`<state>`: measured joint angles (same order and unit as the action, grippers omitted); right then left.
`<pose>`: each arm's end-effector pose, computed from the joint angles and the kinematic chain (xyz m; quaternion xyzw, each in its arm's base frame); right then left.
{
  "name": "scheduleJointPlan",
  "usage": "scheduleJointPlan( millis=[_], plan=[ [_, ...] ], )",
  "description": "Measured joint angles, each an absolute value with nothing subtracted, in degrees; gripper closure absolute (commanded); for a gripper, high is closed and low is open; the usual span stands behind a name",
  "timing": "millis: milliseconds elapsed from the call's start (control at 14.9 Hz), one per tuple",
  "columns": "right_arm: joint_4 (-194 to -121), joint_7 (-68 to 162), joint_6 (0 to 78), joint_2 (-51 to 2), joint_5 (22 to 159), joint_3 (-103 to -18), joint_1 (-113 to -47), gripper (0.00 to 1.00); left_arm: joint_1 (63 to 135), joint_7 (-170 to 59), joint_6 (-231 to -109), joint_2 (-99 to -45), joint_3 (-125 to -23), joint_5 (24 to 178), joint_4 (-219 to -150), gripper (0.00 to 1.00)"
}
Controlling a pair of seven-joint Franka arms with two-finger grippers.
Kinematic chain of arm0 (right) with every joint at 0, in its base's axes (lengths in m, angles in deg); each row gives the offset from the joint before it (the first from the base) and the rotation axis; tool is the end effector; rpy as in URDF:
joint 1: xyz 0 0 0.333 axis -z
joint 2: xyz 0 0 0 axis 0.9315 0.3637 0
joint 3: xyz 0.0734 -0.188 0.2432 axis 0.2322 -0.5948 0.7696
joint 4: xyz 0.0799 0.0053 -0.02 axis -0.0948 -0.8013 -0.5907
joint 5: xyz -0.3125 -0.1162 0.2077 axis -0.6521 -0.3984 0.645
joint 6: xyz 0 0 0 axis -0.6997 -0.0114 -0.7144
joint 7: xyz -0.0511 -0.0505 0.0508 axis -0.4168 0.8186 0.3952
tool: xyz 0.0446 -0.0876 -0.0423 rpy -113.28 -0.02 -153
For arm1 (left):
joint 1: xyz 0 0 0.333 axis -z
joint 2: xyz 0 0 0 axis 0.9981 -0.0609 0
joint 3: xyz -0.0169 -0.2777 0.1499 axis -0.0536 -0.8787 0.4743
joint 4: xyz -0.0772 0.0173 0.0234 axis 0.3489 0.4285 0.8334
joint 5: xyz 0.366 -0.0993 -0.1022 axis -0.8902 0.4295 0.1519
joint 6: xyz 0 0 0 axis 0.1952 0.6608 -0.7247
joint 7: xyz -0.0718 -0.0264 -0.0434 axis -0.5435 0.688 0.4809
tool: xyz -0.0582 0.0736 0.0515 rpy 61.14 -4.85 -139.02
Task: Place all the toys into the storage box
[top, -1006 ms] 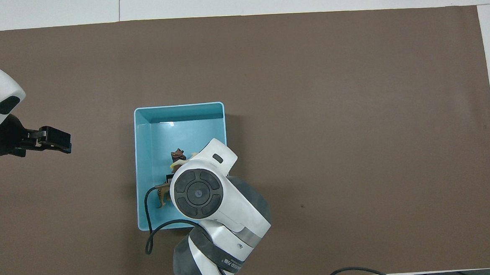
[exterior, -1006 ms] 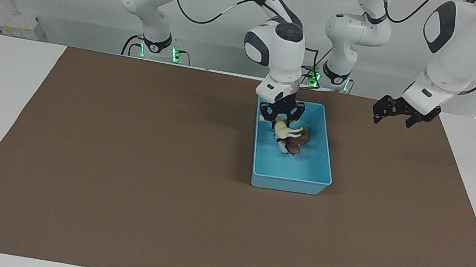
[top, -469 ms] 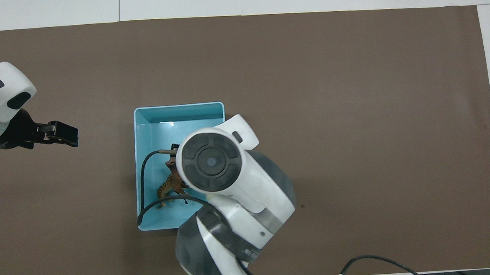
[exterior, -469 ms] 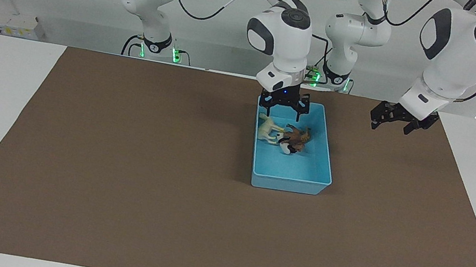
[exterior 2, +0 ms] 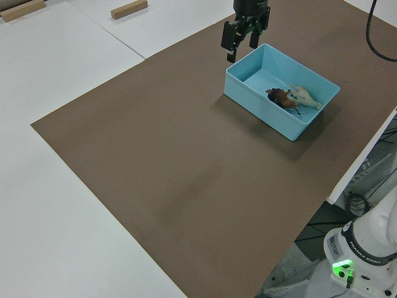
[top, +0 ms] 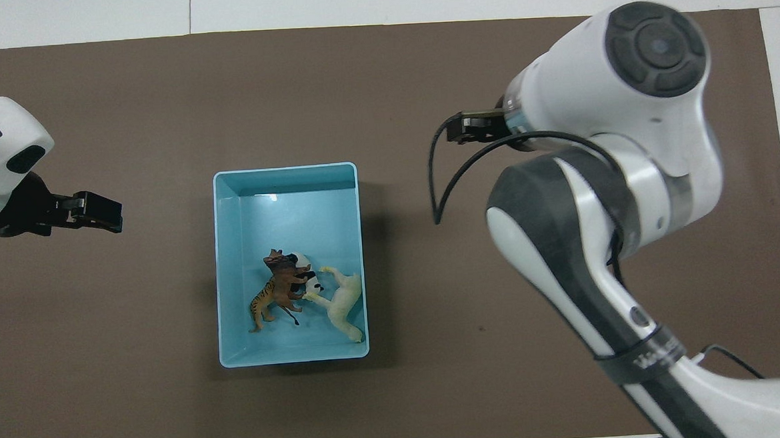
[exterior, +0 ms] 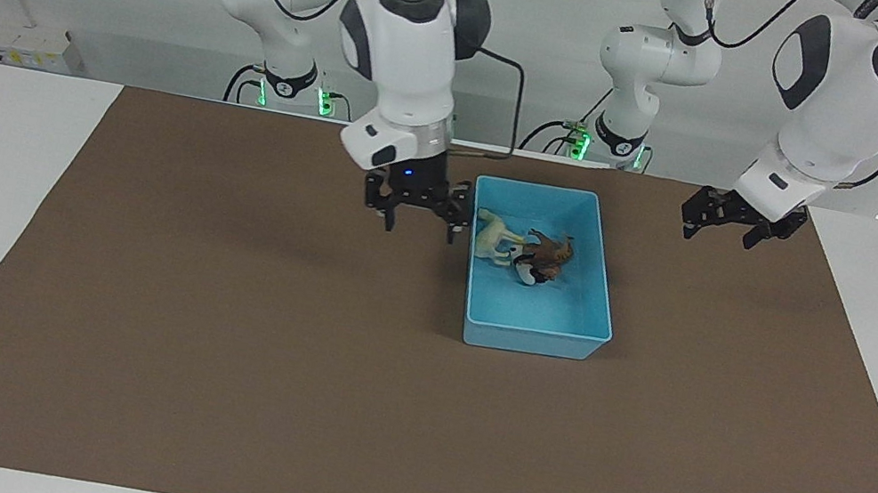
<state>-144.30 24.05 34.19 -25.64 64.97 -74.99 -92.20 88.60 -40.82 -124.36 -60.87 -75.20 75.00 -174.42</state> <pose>0.6225 0.1951 0.5159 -0.9967 -0.0016 -0.0673 0.0442 0.5439 -0.0576 0.5596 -0.9978 0.0443 0.0494 0.0067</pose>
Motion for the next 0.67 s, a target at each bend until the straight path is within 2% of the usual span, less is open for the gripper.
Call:
scheduleJointPlan(
  millis=[268, 670],
  plan=[
    [-144.3, 33.6, 30.6, -26.0, 65.0, -75.0, -83.9, 0.00, 88.6, -40.8, -124.9, -60.8, -75.2, 75.0, -174.4, 0.00],
    [-144.3, 35.1, 17.3, -31.8, 65.0, -74.9, -79.0, 0.00, 88.5, -40.8, -126.6, -60.7, -74.9, 75.9, -174.1, 0.00]
  ],
)
